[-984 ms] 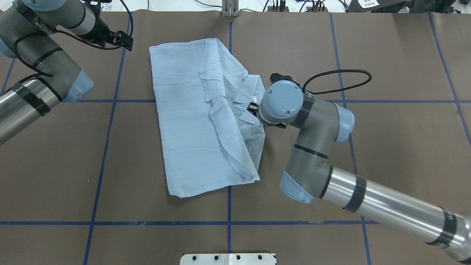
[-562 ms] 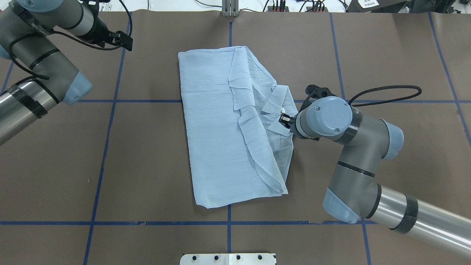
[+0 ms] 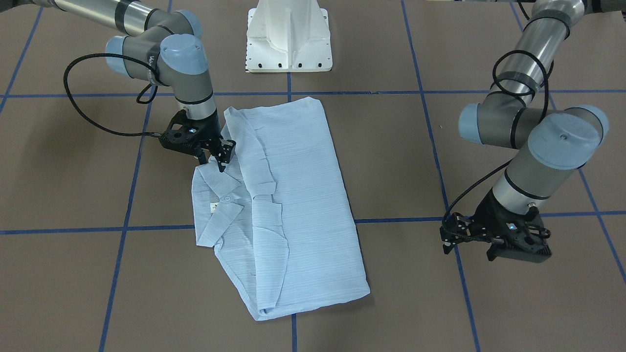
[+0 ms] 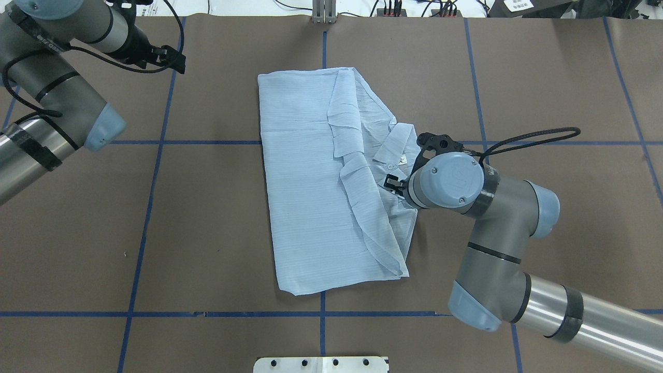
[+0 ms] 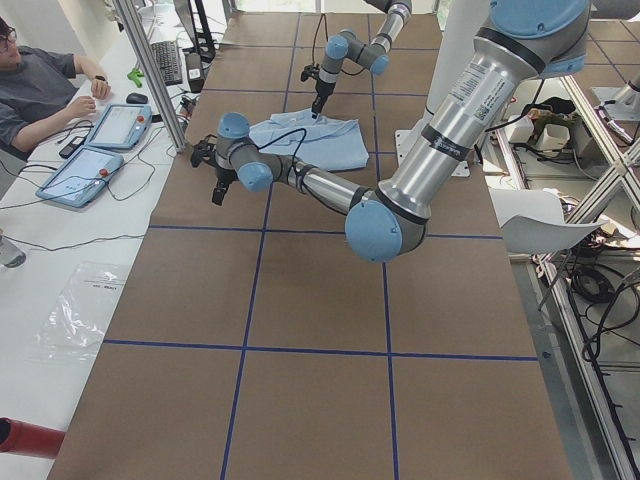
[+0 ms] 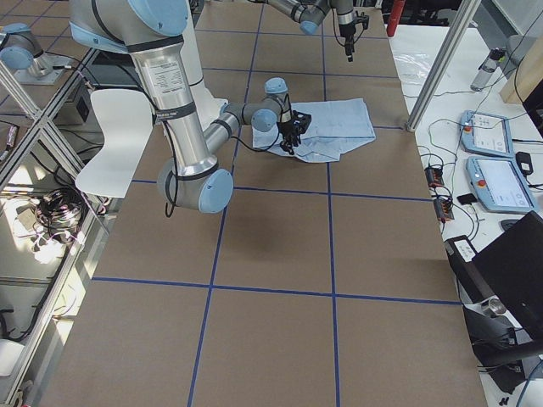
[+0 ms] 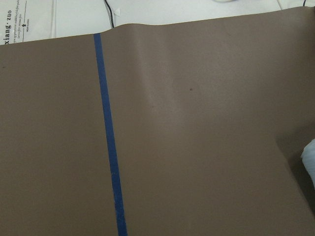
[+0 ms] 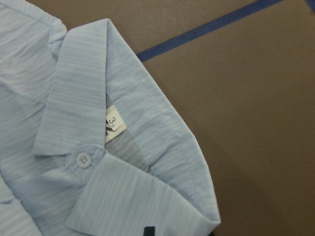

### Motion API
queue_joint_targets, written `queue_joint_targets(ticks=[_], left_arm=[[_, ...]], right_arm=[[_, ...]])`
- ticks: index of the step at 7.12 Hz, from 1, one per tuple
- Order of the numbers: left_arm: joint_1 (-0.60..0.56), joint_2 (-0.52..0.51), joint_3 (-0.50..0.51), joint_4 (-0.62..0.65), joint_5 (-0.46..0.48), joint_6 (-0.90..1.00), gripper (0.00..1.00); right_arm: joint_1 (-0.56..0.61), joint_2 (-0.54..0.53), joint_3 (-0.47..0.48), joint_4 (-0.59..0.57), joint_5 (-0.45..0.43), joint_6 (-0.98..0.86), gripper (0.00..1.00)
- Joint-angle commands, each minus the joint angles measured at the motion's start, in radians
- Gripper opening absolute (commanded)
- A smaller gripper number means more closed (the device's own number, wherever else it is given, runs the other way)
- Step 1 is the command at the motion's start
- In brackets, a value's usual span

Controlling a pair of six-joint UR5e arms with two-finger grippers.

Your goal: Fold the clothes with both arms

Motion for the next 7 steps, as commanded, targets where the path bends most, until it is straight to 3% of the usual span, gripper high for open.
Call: queue_joint_targets(ticks=[1, 4, 5, 7], left_arm=[[0.007, 0.01, 0.001, -0.004, 0.0, 0.0, 1.0], [0.02, 0.012, 0.004, -0.008, 0.001, 0.0, 1.0], [0.022, 0.012, 0.004, -0.008, 0.001, 0.0, 1.0], [0.023, 0.012, 0.005, -0.01, 0.001, 0.0, 1.0]], right_arm=[[-0.001, 0.152, -0.026, -0.134, 0.003, -0.143, 1.0], [-0.113, 0.184, -0.05, -0.153, -0.004, -0.286, 1.0], [-0.132, 0.185, -0.048, -0.18, -0.006, -0.297, 1.0], [-0.14, 0.191, -0.051, -0.273, -0.033, -0.489, 1.0]])
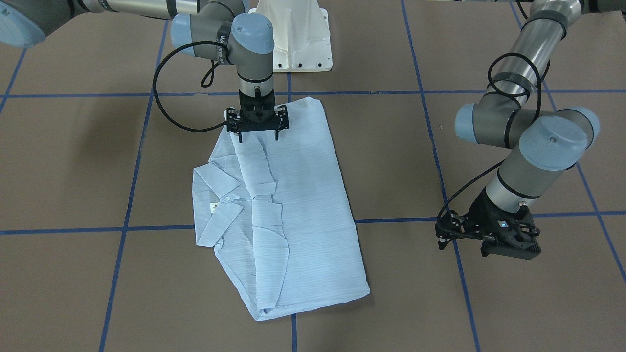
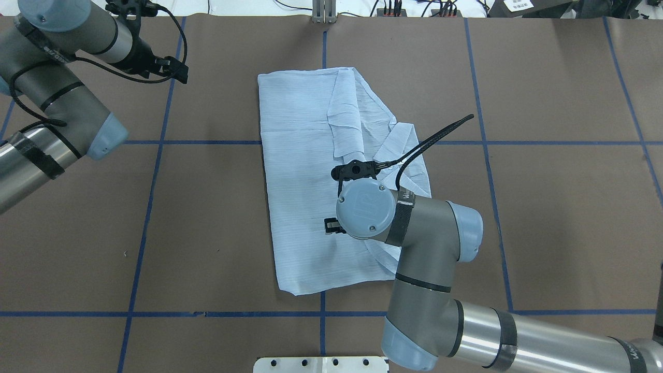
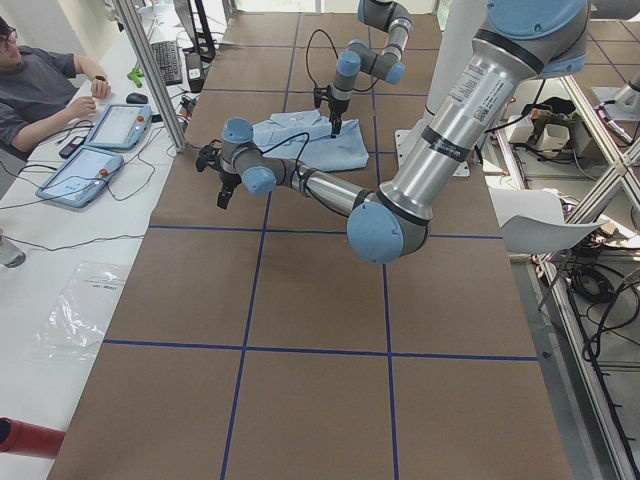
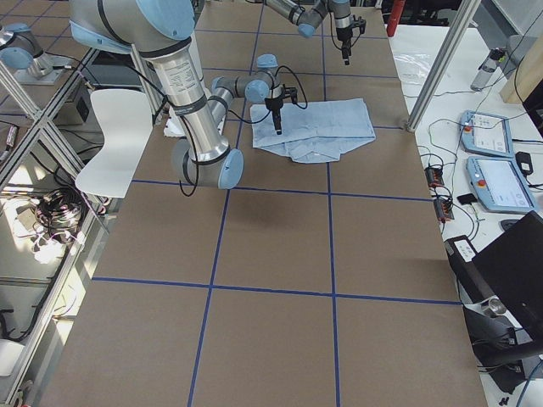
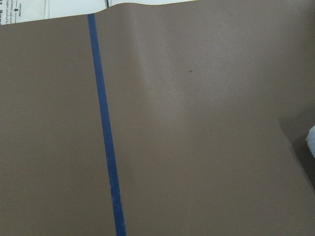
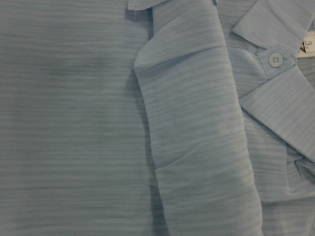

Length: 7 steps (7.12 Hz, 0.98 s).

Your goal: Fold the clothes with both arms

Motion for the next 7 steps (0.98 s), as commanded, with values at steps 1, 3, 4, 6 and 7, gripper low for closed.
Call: queue_joint_targets(ticks=[1, 3, 4, 6, 7], left_arm=[[0.003, 0.002, 0.002, -0.001, 0.0, 0.0, 1.0], [0.003, 0.0, 0.002, -0.001, 0.0, 0.0, 1.0], [0.003, 0.0, 0.002, -0.001, 0.0, 0.0, 1.0], [0.003, 0.002, 0.002, -0.001, 0.0, 0.0, 1.0], [0.004, 0.0, 0.002, -0.001, 0.0, 0.0, 1.0]], right_arm=[[-0.006, 0.004, -0.002, -0.092, -0.041, -0.204, 1.0], [-0.006, 0.0, -0.004, -0.113, -0.042, -0.24, 1.0], [-0.008, 0.003, -0.004, -0.123, -0.042, -0.242, 1.0], [-0.009, 0.003, -0.01, -0.125, -0.044, -0.242, 1.0], [-0.009, 0.003, -0.022, -0.125, -0.056, -0.242, 1.0]])
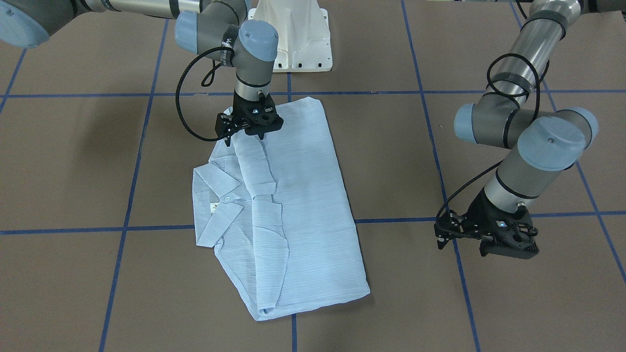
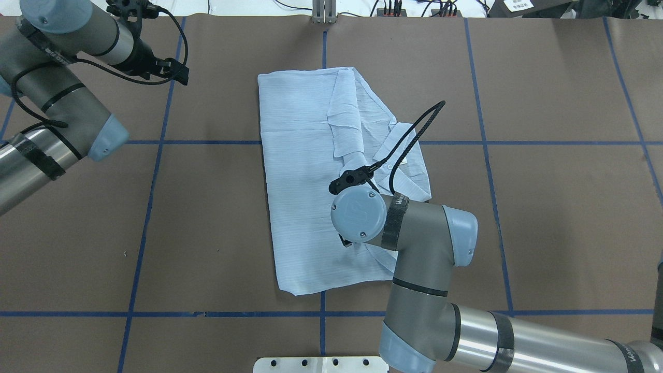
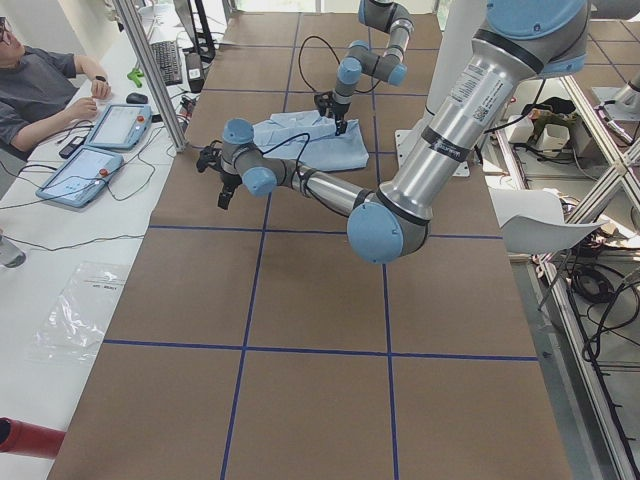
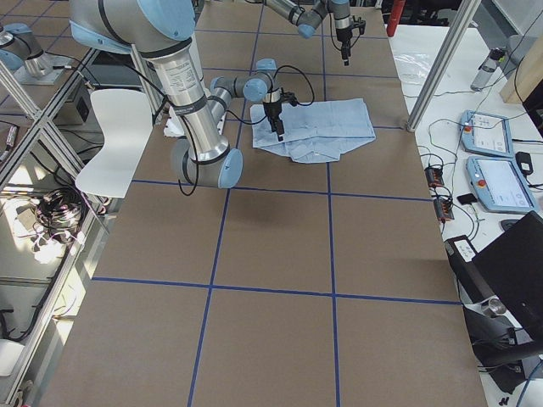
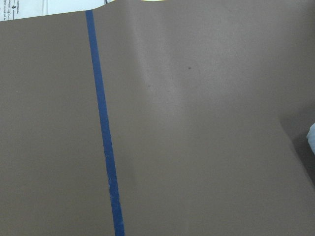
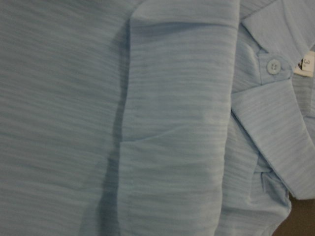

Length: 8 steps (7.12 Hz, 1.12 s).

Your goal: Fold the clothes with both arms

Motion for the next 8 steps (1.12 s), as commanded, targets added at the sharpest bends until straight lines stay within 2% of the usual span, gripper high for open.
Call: queue_joint_targets(ticks=[1, 3, 5, 6, 8], left_arm=[[0.002, 0.0, 0.0, 0.0, 0.0, 0.0, 1.0], [0.004, 0.0, 0.0, 0.0, 0.0, 0.0, 1.0], [0.004, 0.0, 0.0, 0.0, 0.0, 0.0, 1.0], [0.009, 0.0, -0.002, 0.0, 0.0, 0.0, 1.0], [0.009, 0.0, -0.002, 0.0, 0.0, 0.0, 1.0]], right_arm=[[-0.002, -0.001, -0.019, -0.001, -0.012, 0.0, 1.0], [0.009, 0.0, -0.01, -0.045, -0.013, -0.04, 1.0], [0.09, -0.027, -0.002, -0.062, -0.009, -0.15, 1.0], [0.114, -0.075, 0.017, -0.061, -0.01, -0.184, 1.0], [0.135, -0.219, 0.153, -0.061, -0.009, -0.218, 1.0]])
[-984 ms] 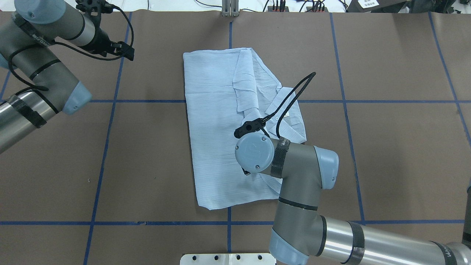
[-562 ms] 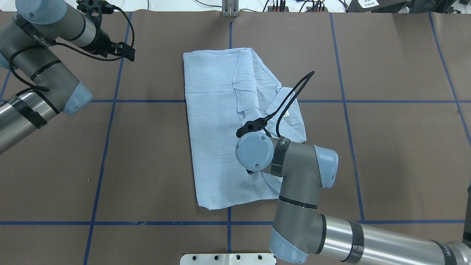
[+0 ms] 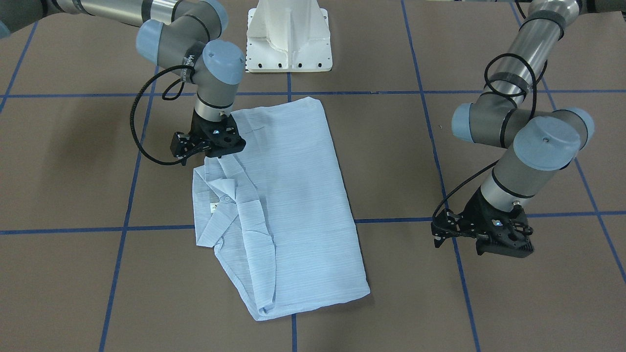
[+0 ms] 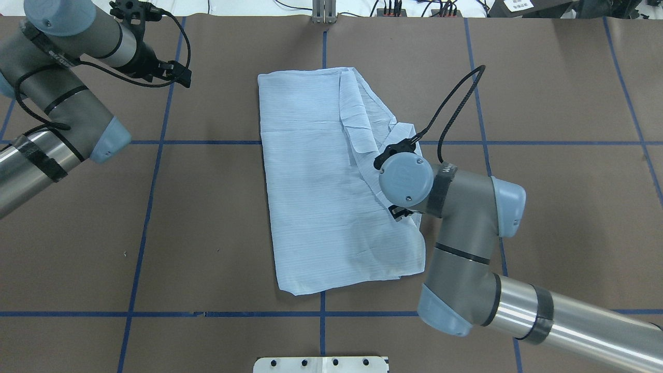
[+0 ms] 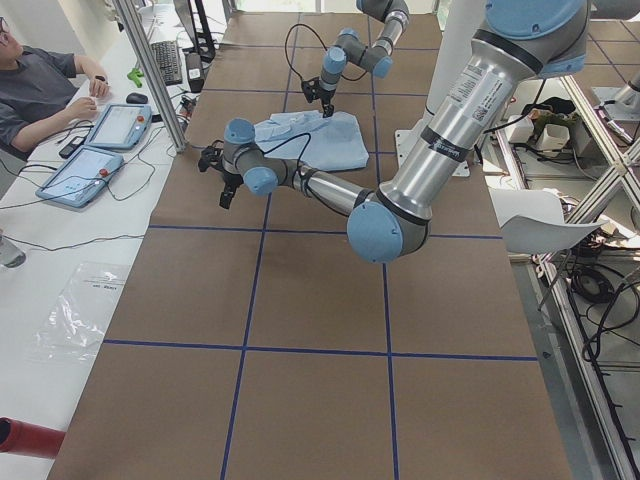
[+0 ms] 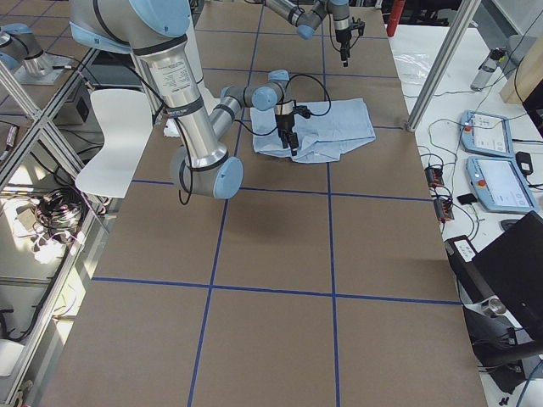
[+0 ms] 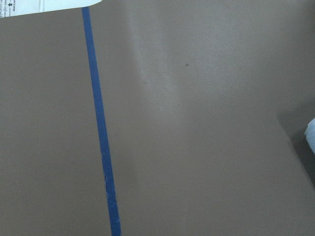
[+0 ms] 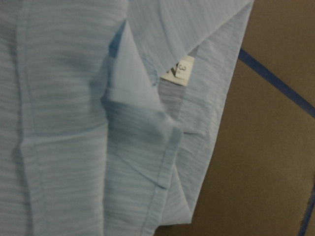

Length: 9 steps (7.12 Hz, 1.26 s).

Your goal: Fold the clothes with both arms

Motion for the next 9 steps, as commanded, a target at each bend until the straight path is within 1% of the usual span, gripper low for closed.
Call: queue_joint_targets(ticks=[1, 2, 3, 4, 5, 6, 7, 9], left_arm=[[0.001, 0.0, 0.0, 0.0, 0.0, 0.0, 1.0], [0.001, 0.0, 0.0, 0.0, 0.0, 0.0, 1.0], [0.002, 0.0, -0.002, 0.0, 0.0, 0.0, 1.0], [0.008, 0.0, -0.002, 0.0, 0.0, 0.0, 1.0], [0.01, 0.0, -0.002, 0.0, 0.0, 0.0, 1.0], [0.01, 0.0, -0.002, 0.0, 0.0, 0.0, 1.0], [0.011, 0.0, 0.0, 0.0, 0.0, 0.0, 1.0], [0.013, 0.0, -0.002, 0.0, 0.0, 0.0, 1.0]], right_arm=[[0.034, -0.097, 0.101, -0.001, 0.013, -0.041, 1.0], [0.053, -0.088, 0.099, 0.007, 0.02, -0.038, 1.0], [0.065, -0.047, 0.089, 0.019, 0.069, -0.01, 1.0], [0.06, 0.037, 0.037, 0.052, 0.075, 0.066, 1.0], [0.048, 0.118, -0.082, 0.15, 0.074, 0.13, 1.0], [0.024, 0.157, -0.185, 0.233, 0.072, 0.149, 1.0], [0.016, 0.163, -0.197, 0.231, 0.071, 0.145, 1.0], [0.014, 0.16, -0.186, 0.144, 0.063, 0.129, 1.0]])
